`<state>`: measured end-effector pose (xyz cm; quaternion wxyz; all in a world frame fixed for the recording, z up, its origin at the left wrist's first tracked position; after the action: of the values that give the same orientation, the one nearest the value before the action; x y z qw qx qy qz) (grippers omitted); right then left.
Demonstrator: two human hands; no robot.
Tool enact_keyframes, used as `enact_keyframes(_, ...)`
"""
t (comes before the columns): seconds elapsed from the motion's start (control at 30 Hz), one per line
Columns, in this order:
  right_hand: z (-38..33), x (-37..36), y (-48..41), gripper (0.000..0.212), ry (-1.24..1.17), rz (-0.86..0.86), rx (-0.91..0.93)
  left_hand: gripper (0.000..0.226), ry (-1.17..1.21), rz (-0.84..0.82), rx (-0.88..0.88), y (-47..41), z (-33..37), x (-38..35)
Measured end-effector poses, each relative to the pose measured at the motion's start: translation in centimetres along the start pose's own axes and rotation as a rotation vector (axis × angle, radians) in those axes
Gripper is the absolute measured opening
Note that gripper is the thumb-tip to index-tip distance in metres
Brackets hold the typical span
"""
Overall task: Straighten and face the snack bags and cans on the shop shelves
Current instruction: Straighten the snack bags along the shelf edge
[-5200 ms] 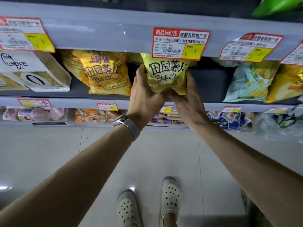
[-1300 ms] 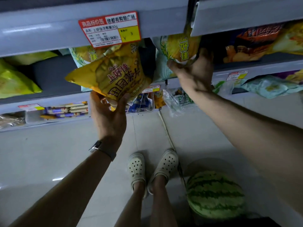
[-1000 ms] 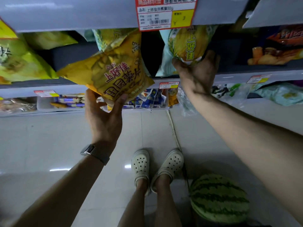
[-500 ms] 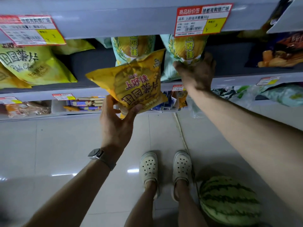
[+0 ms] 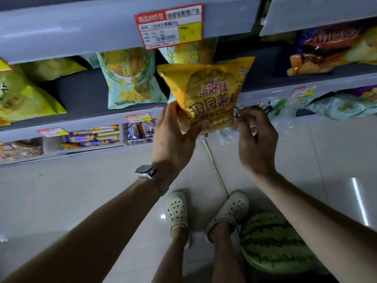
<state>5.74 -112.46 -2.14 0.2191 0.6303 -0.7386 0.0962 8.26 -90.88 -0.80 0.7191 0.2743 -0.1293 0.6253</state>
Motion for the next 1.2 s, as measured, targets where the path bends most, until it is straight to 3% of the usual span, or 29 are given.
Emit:
enact_keyframes(0.23,2.1,4.7,-2.3,0.021,-0.041,0.069,-0.092,0.050,-0.030,-0.035,-0.085,-5.3,6.3,-6.4)
enact_keyframes(0.37,1.9,7.0,-5.7,0.050,-0.028,0.065,-0.085,0.040,-0.073,0.002,-0.140,-8.4,8.9,-8.5)
enact_keyframes(0.6,2.1,5.7,-10.5,0.075,0.115,-0.192,-0.065,0.036,-0.113,0.025,-0.102,-12.3,8.4,-9.7)
enact_keyframes(0.8,3.7,5.1,-10.6,0.087,0.150,-0.301,-0.110,0.033,-0.112,-0.029,-0.076,-12.2,7.9,-10.6)
enact_keyframes(1.0,3.9,6.8,-10.1,0.079,0.170,-0.394,-0.099,0.038,-0.138,-0.077,0.001,-10.7,7.5,-10.6)
enact_keyframes(1.13,4.0,8.9,-9.8,0.076,0.264,-0.434,-0.087,0.060,-0.268,-0.166,0.129,-7.4,7.8,-11.2)
enact_keyframes(1.2,4.1,10.8,-9.8,0.071,0.355,-0.410,-0.065,0.058,-0.348,-0.217,0.076,-5.8,8.5,-11.9)
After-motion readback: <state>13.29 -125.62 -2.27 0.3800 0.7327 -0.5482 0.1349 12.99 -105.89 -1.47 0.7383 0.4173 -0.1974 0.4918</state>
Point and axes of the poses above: each hand's wrist, its own y-axis away from the middle knuckle, its own x-axis out of the back of the hand, z = x × y, the point moved 7 cm from there along -y, towards the middle knuckle, and after that the axes turned 13 degrees about -z, right-handed, at the moved point
